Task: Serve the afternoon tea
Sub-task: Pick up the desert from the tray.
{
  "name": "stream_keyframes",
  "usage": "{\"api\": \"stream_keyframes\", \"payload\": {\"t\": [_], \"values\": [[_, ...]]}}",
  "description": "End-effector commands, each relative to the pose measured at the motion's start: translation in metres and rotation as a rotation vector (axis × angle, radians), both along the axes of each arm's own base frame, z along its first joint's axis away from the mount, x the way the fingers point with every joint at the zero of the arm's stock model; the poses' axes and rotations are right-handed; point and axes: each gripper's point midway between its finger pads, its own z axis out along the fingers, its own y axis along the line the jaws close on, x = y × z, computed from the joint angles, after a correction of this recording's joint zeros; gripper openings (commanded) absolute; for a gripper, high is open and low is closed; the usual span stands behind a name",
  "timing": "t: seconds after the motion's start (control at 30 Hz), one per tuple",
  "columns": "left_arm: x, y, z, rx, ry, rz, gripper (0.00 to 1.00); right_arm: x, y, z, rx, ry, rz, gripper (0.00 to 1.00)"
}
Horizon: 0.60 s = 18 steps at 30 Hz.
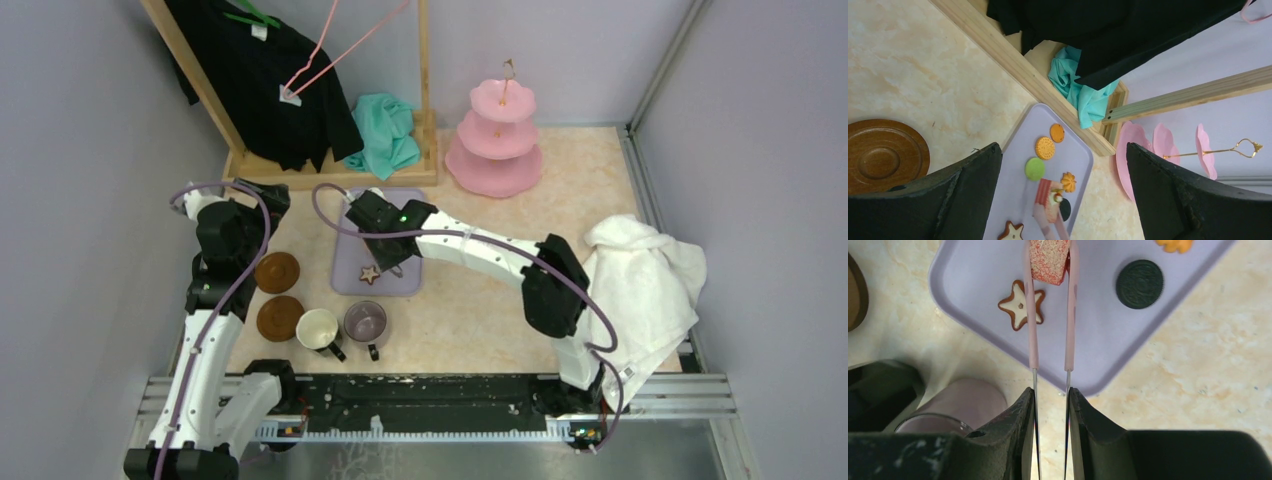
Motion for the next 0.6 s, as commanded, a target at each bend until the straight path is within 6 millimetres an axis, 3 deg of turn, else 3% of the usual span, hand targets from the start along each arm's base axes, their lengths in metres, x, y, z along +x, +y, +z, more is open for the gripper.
{"api": "stream_keyframes", "payload": {"t": [0.0,0.3,0.4,0.57], "values": [[-0.002,0.006,-0.002,0.002,-0.001,0.026,0.99,0.009,-0.001,0.07,0.149,-0.169,-0.008,0.15],[-0.001,0.005,0.001,0.019,-0.013,0.015,0.98,0.009,-0.05,0.089,0.127,-0.255,-0.071,0.15],[0.002,0.002,0.002,0.03,-0.025,-0.009,0.98,0.014,-0.074,0.098,0.142,-0.281,-0.116,0.15],[0.007,-0.004,0.003,0.047,-0.036,-0.047,0.98,0.032,-0.11,0.093,0.133,-0.297,-0.192,0.15]]}}
